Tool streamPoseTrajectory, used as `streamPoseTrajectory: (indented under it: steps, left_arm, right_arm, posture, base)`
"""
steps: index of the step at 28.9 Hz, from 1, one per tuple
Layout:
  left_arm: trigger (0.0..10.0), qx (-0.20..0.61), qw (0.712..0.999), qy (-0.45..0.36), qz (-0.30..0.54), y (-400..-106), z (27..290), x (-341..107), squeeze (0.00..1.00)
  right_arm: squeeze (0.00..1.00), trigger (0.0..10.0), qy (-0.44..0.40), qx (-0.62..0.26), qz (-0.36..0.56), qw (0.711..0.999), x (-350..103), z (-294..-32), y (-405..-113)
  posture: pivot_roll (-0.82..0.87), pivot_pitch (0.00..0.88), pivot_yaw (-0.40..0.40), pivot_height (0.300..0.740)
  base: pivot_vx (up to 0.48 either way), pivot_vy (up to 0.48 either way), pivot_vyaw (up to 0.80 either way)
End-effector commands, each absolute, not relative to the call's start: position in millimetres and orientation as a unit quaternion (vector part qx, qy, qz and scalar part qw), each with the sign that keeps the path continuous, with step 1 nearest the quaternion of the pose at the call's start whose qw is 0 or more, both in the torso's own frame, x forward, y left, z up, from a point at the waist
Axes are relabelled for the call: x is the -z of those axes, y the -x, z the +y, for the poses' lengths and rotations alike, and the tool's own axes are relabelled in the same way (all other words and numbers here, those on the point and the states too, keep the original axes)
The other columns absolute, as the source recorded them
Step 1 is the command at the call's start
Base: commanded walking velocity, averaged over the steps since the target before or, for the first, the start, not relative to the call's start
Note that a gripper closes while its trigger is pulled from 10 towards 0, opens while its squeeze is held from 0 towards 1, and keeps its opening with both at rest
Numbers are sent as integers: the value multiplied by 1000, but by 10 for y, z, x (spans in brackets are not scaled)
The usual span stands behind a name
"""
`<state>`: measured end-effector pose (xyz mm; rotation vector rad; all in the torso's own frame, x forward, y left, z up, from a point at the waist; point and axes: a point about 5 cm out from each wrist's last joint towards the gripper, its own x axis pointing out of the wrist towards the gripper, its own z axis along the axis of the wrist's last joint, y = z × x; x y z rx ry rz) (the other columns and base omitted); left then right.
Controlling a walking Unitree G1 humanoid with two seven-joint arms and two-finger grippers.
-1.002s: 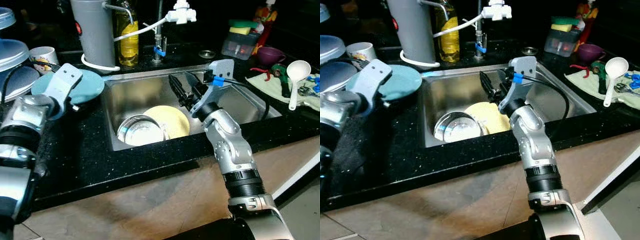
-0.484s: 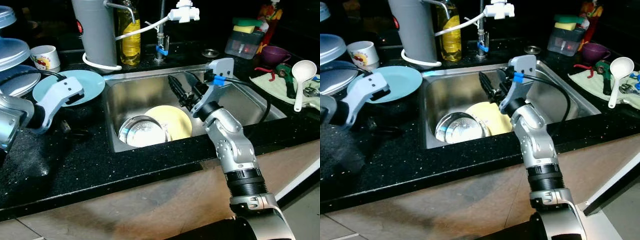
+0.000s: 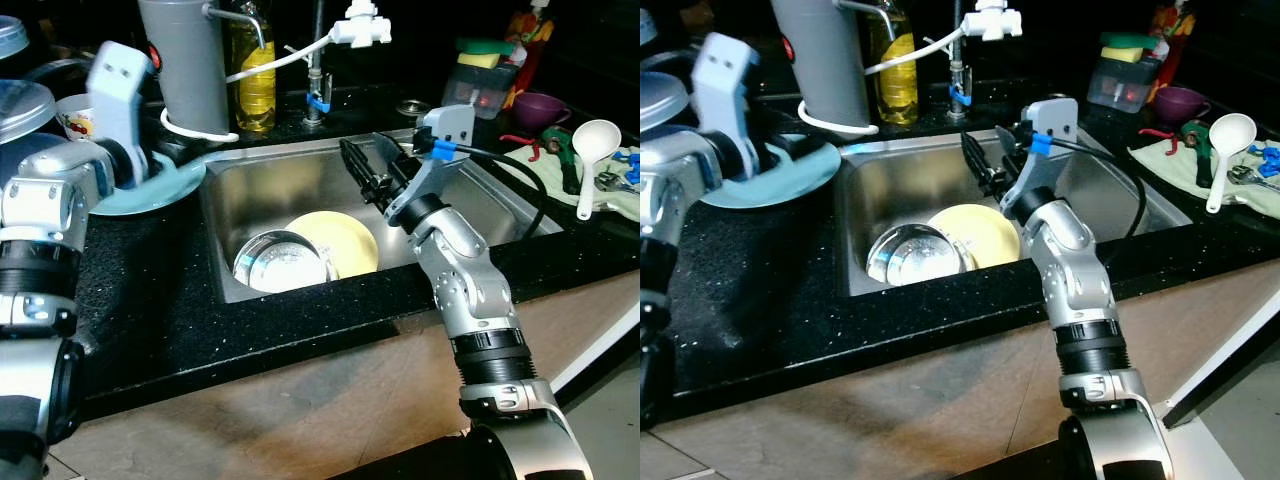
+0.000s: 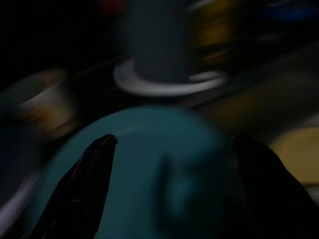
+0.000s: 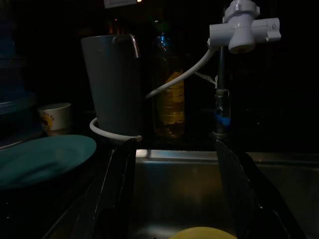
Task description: Kitchen organization
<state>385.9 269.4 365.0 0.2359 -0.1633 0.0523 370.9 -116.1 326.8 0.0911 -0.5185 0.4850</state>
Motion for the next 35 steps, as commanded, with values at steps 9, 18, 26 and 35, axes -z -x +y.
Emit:
streamPoseTrajectory:
  steps: [9,18,26,35]
  left_arm:
    - [10000,-160,983,-94,9,-3816,3233,-3136,0]
    - [10000,-208,976,65,-19,-3810,3328,-3073,1000]
    - [10000,-192,964,175,54,-3853,3240,-2695,0]
    - [10000,-153,970,176,71,-3959,3008,-2680,0]
  right_arm:
    - [0,10000,-45,-242,-257,934,-3243,-1134,-3688]
    - [0,10000,-43,-237,-259,935,-3235,-1173,-3684]
    - [0,10000,-42,-242,-256,935,-3209,-1146,-3694]
    - [0,10000,-42,-239,-257,935,-3212,-1157,-3680]
  posture:
    - [45,225,5,740]
    - [50,229,3,740]
    - [51,233,5,740]
    - [50,232,18,740]
  base:
    - [0,0,0]
    - [0,0,0]
    - [0,0,0]
    - [0,0,0]
